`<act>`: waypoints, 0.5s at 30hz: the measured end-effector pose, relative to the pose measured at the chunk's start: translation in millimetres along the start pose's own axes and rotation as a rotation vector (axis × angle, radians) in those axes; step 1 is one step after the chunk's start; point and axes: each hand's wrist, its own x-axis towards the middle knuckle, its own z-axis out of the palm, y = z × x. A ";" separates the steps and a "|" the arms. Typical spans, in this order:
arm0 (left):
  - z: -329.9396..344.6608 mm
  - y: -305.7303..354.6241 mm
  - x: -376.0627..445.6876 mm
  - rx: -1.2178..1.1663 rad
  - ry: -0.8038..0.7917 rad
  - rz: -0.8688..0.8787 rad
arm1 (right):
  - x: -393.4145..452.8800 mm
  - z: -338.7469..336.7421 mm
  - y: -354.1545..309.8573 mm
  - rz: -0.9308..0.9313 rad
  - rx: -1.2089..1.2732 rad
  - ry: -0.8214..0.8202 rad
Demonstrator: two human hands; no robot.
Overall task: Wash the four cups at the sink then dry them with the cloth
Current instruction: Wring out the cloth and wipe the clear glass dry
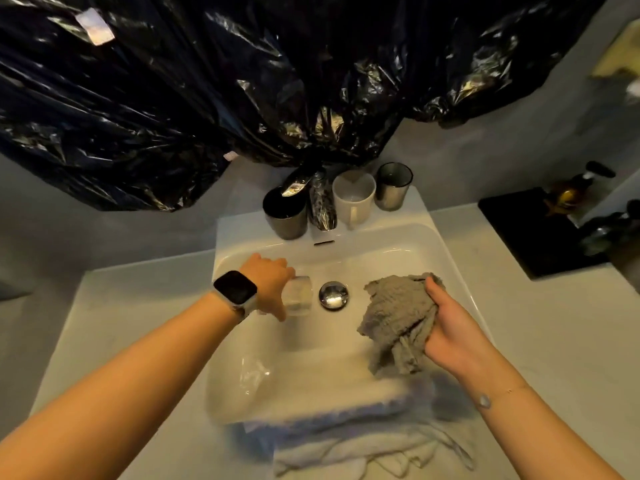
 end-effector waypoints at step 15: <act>20.5 39.6 -43.3 -1.371 -0.007 -0.028 | -27.9 -7.7 5.5 -0.066 -0.053 -0.381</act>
